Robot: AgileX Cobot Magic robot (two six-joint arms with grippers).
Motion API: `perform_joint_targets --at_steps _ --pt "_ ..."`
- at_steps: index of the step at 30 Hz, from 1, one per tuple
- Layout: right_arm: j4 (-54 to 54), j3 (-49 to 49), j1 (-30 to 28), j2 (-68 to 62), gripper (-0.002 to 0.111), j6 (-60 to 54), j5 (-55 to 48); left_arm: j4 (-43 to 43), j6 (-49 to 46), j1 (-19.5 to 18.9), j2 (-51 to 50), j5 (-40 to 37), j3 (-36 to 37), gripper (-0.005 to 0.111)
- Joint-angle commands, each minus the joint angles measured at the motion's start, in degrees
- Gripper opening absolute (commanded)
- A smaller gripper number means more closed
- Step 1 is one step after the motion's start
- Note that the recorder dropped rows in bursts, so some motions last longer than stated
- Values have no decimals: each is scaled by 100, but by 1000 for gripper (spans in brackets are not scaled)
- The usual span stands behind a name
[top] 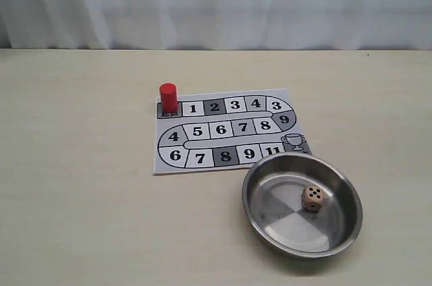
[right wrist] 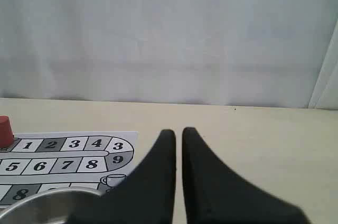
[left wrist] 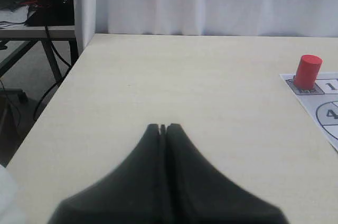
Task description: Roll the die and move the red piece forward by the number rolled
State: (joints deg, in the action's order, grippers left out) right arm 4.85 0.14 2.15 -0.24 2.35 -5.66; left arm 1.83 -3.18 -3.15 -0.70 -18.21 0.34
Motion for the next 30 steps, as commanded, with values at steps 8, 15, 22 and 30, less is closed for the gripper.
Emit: perform_joint_targets --at_steps 8,15,22,30 --pt "-13 -14 1 24 4 7 -23 -8 -1 47 2 69 -34 0" --pt "-448 -14 1 24 4 34 894 -8 -1 47 2 69 -34 0" --pt "-755 1468 1 -11 4 34 -553 -8 -1 47 2 69 -34 0" --pt "-741 3505 1 -2441 5 -66 -2676 -8 -1 47 2 69 -34 0"
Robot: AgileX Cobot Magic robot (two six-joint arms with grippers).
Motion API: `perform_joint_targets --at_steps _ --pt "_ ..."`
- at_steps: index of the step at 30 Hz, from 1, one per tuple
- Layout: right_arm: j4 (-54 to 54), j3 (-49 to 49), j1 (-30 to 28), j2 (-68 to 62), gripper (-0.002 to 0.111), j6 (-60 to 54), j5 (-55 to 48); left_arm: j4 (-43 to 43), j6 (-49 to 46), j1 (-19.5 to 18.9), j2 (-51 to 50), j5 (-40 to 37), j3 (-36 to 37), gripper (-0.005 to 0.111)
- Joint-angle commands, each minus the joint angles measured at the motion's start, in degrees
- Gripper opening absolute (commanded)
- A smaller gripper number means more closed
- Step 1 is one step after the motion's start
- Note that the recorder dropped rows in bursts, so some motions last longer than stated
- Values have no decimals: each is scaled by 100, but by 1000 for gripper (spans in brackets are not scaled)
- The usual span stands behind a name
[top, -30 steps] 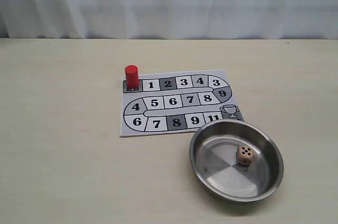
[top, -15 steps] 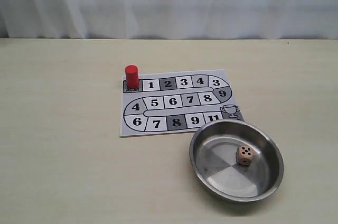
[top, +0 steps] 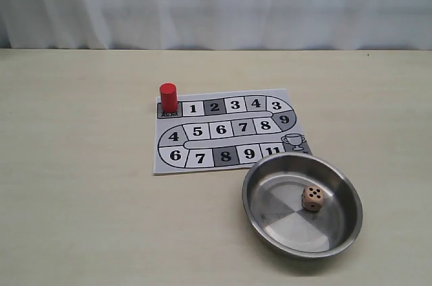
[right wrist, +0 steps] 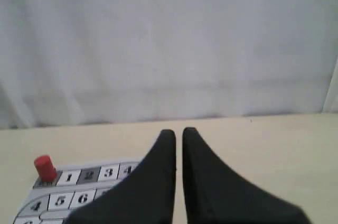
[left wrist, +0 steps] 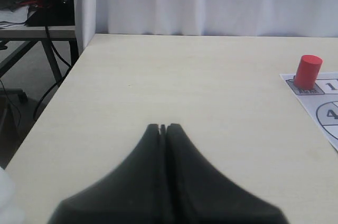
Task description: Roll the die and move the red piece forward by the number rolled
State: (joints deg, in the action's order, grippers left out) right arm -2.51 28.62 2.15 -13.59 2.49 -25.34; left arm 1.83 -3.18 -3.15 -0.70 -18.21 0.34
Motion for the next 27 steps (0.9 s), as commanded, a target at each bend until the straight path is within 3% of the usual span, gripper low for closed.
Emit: perform_joint_targets --at_steps 1,5,8,10,14,19,27 --pt "-5 779 1 -1341 7 -249 -794 -8 -1 47 2 69 -34 0" --pt "-5 1223 1 -2449 24 -1336 -1164 -8 -1 47 2 69 -34 0" --pt "-615 1450 1 -3270 44 -1546 -1337 -8 -1 47 2 69 -34 0" --pt "-1169 1557 1 -3752 50 -1905 -1450 -8 -1 47 2 69 -34 0" --pt "-2096 1789 38 -4706 51 -3082 -1863 -8 -1 47 2 69 -34 0" --pt "-1900 1942 659 -5656 51 -3082 -1875 -8 -1 47 2 69 -34 0" --pt "-828 2078 1600 -6457 51 -1698 -1718 -8 -1 47 2 69 -34 0"
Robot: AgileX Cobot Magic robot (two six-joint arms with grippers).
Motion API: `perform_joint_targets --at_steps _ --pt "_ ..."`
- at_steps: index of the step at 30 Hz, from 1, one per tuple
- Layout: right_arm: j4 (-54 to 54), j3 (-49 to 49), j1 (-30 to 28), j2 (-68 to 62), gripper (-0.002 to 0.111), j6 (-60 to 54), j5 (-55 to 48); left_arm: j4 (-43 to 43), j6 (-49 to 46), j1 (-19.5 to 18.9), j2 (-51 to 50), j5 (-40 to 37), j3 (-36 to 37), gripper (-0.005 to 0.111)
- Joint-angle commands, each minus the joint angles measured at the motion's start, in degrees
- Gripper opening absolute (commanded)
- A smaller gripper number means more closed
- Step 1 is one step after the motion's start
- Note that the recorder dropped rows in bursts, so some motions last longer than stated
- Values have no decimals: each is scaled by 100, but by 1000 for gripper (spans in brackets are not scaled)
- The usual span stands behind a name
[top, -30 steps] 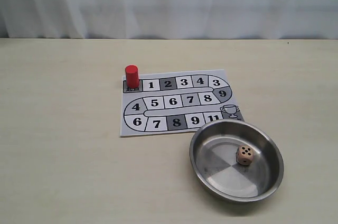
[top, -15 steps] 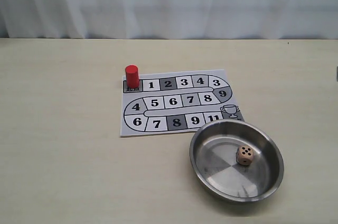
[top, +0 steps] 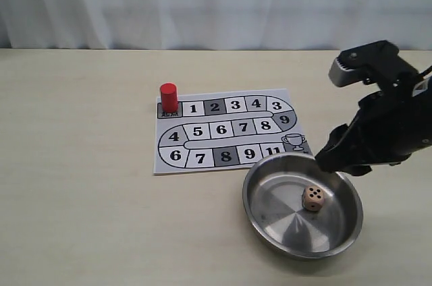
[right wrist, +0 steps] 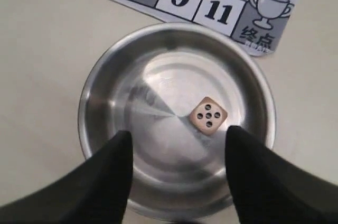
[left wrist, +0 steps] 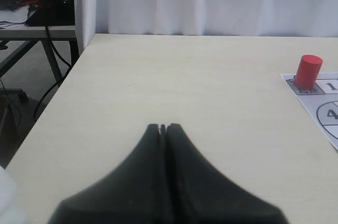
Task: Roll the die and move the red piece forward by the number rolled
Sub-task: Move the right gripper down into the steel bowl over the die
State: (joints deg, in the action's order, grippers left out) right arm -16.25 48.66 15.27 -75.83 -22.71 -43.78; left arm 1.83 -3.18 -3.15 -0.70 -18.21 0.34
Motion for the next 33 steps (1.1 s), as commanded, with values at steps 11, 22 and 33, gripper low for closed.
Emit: perform_joint_targets --at_steps 11,22,33 --pt "671 63 345 -1020 51 1897 562 -8 -1 47 2 69 -34 0" --pt "690 63 345 -1759 51 2024 1085 -8 -1 47 2 69 -34 0" --pt "690 63 345 -2345 51 2109 1334 -8 -1 47 2 69 -34 0"
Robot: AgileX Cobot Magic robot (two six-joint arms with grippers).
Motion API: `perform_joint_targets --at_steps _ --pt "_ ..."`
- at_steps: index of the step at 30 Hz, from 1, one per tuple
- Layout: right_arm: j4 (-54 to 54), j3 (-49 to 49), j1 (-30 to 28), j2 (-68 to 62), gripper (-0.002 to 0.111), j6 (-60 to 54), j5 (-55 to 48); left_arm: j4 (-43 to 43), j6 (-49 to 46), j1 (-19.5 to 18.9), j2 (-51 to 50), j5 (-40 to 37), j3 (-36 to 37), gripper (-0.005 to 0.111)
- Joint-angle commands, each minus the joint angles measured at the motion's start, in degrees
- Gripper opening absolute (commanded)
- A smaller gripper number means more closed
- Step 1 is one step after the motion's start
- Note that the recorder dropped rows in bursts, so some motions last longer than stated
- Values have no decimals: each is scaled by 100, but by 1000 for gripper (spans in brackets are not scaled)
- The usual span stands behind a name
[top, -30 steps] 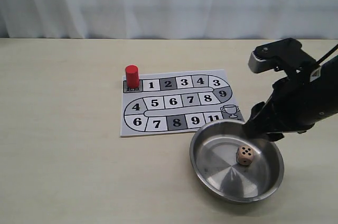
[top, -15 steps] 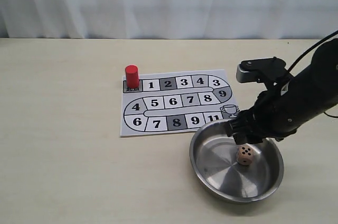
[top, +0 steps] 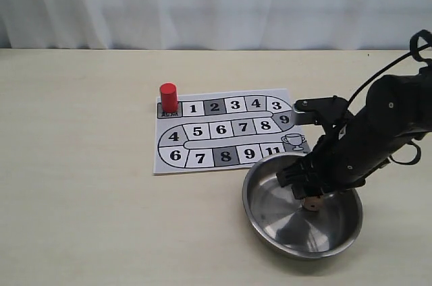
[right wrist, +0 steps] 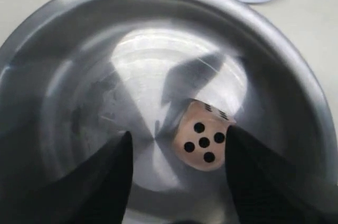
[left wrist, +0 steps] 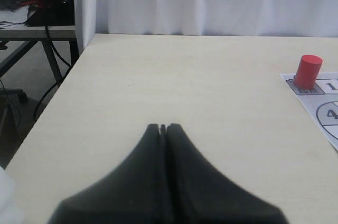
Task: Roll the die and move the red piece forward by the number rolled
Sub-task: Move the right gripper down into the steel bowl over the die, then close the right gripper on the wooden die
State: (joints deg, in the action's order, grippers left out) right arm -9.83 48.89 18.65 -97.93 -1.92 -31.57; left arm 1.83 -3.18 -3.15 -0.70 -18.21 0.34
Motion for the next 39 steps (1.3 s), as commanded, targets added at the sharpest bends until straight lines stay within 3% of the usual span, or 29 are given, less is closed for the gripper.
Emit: perform_joint_targets --at_steps 1,7,23,27,33,39 --pt "62 41 7 -176 51 30 138 -8 -1 47 2 69 -34 0" --pt "561 41 7 -277 51 280 156 -8 -1 47 2 69 -34 0" --pt "257 41 7 -555 51 297 455 -8 -1 47 2 69 -34 0" --pt "257 41 7 -555 39 297 384 -8 -1 47 2 69 -34 0" --pt "257 53 7 -555 6 283 124 -8 -1 47 2 69 -34 0" --pt "257 283 7 -308 4 283 -223 -8 -1 47 2 69 -34 0"
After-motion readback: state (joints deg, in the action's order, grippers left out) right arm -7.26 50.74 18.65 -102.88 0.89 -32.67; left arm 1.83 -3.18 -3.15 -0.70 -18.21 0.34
